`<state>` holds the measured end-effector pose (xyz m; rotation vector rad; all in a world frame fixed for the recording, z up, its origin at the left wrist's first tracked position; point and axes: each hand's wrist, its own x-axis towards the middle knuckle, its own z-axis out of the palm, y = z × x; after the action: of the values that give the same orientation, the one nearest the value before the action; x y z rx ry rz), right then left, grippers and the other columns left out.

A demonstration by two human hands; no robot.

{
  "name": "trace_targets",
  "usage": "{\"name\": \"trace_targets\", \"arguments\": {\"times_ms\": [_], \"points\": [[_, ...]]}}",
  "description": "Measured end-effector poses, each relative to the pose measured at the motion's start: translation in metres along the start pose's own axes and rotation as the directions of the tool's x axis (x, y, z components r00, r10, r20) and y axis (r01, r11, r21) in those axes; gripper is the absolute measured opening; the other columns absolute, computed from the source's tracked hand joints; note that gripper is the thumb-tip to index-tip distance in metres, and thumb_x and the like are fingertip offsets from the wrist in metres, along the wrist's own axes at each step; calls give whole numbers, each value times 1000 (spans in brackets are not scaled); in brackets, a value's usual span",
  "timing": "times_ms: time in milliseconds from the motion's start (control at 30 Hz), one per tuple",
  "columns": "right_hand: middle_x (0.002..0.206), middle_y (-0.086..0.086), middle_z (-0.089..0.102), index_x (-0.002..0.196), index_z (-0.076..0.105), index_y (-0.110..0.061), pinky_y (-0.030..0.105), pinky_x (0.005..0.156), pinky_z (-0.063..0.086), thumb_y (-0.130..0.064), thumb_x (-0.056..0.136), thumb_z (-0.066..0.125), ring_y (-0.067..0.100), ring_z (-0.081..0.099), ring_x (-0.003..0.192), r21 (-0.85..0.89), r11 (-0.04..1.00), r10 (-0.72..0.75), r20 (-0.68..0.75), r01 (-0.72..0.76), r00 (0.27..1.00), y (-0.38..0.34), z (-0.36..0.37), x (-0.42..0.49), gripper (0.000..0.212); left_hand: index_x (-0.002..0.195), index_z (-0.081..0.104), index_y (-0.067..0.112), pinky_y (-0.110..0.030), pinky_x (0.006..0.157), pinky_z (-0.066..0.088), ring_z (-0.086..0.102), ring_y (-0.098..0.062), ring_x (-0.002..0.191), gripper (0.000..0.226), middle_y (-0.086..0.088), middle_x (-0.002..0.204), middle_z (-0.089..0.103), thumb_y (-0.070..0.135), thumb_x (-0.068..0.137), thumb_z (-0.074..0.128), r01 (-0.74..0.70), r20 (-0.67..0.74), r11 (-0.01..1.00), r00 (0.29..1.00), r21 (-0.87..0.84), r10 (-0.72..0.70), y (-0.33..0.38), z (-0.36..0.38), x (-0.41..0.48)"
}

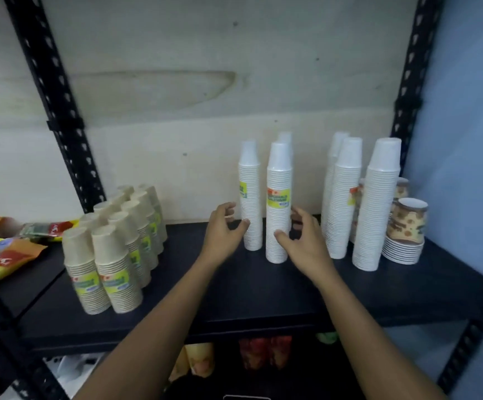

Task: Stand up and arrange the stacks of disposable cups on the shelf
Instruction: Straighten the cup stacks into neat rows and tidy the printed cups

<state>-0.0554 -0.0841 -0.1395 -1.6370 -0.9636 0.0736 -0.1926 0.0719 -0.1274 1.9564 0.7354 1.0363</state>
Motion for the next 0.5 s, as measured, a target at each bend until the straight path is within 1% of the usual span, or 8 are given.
{"name": "trace_targets", "arguments": {"times_ms": [67, 133, 167, 233, 300, 367, 433, 500], "points": [[138, -6, 47, 147, 42, -29, 24, 98, 47, -29, 87, 75, 7, 54, 121, 16, 1000, 23, 28, -23, 999, 5, 2, -1, 69, 151, 41, 23, -31, 101, 49, 58, -11, 122, 70, 3, 138, 54, 25, 90, 74, 71, 69, 997, 995, -15, -70, -9, 6, 6], [136, -6, 49, 144, 43, -31, 16, 90, 46, -29, 88, 74, 4, 56, 117, 21, 999, 35, 47, -36, 998, 9, 4, -2, 65, 157, 31, 27, -28, 102, 46, 54, -10, 130, 78, 5, 143, 52, 18, 90, 69, 121, 188, 991, 976, -60, -108, -15, 10, 11], [135, -7, 52, 143, 44, -31, 14, 88, 46, -29, 88, 74, 2, 57, 115, 20, 999, 38, 54, -39, 998, 10, 5, -2, 64, 158, 28, 29, -25, 101, 45, 54, -10, 132, 80, 5, 145, 52, 13, 90, 67, 123, 239, 989, 966, -87, -99, -17, 12, 12], [132, -8, 55, 142, 44, -30, 16, 86, 50, -31, 87, 76, -1, 59, 111, 16, 999, 37, 68, -39, 997, 13, 6, -2, 64, 158, 28, 26, -20, 99, 46, 55, -6, 131, 81, 6, 145, 54, 4, 90, 64, 125, 305, 981, 950, -150, -74, -17, 15, 14], [131, -8, 55, 143, 44, -29, 16, 84, 49, -31, 86, 78, -3, 59, 109, 9, 1000, 27, 83, -28, 996, 14, 6, -2, 66, 155, 35, 22, -21, 100, 47, 58, -3, 128, 76, 6, 142, 59, -2, 89, 62, 137, 316, 972, 946, -191, -72, -18, 16, 16], [131, -9, 57, 143, 44, -29, 14, 83, 48, -30, 87, 78, -3, 60, 108, 1, 1000, 14, 87, -14, 996, 13, 6, -2, 65, 148, 43, 19, -29, 104, 50, 62, -5, 122, 68, 3, 135, 63, -3, 88, 63, 144, 303, 970, 950, -198, -79, -15, 15, 16], [130, -12, 59, 143, 45, -27, 8, 80, 44, -29, 89, 77, -3, 60, 107, -9, 1000, 14, 84, -13, 996, 12, 6, -4, 63, 143, 46, 18, -38, 105, 53, 65, -11, 118, 65, -1, 130, 65, -2, 86, 69, 147, 265, 971, 960, -191, -93, -13, 10, 13], [127, -14, 59, 144, 46, -25, 3, 76, 41, -26, 90, 76, -3, 60, 103, -16, 1000, 11, 67, -10, 998, 11, 7, -6, 62, 141, 49, 20, -40, 102, 55, 67, -14, 114, 65, -2, 127, 65, 1, 84, 74, 129, 194, 977, 976, -171, -95, -11, 2, 7]]}}
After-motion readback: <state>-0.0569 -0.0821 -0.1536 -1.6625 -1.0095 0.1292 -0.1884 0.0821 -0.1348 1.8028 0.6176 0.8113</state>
